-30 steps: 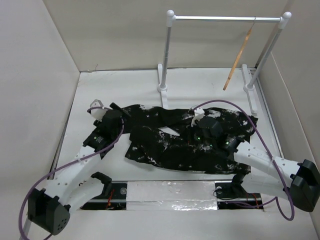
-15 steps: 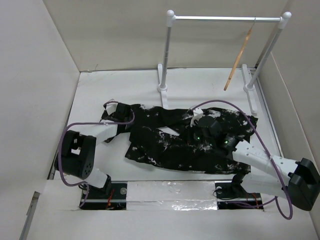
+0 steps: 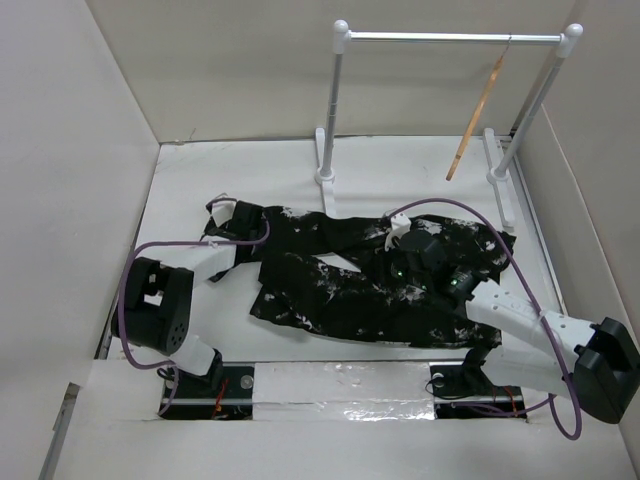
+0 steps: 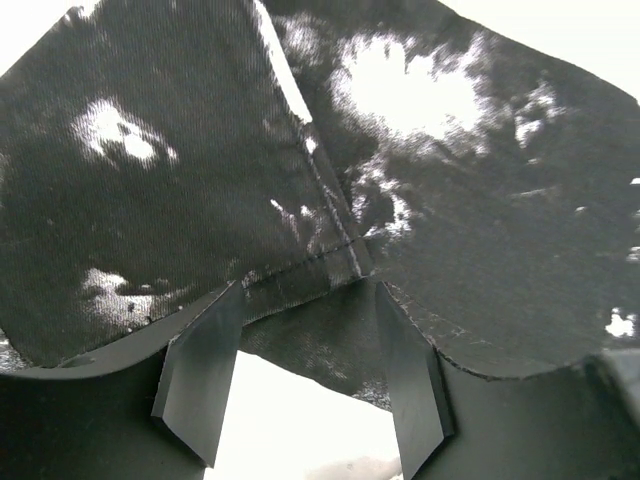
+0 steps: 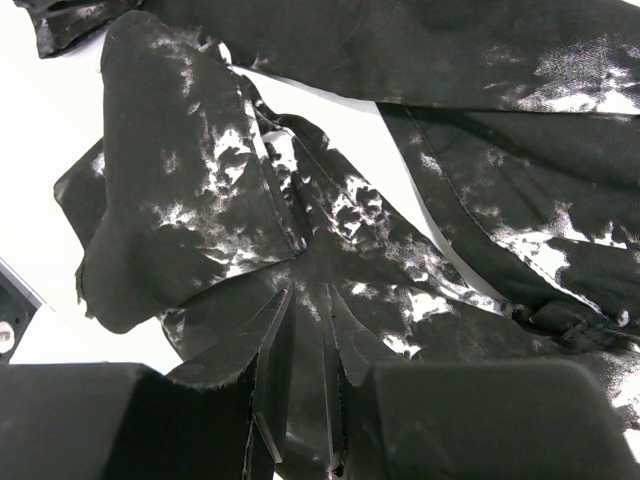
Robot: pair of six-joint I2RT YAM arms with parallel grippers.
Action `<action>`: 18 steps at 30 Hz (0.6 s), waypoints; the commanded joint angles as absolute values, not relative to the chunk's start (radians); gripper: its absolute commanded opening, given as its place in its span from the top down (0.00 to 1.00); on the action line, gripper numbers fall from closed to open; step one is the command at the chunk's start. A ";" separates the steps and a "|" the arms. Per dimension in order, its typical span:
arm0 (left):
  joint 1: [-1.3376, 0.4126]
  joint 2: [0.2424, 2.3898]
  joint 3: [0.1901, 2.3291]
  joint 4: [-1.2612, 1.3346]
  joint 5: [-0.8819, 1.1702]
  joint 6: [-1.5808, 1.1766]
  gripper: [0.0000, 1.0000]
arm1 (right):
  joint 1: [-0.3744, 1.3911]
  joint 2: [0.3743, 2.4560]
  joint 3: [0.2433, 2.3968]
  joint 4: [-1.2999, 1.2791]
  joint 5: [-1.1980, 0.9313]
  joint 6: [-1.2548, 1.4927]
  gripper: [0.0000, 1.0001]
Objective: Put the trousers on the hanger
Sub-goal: Flatten out the trousers at the center of the board.
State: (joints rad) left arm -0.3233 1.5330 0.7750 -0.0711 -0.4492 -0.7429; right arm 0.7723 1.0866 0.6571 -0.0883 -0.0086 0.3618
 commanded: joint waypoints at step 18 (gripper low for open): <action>-0.319 1.631 0.907 -0.138 -0.497 -0.710 0.72 | 0.756 1.035 0.655 -0.064 -0.005 0.345 0.77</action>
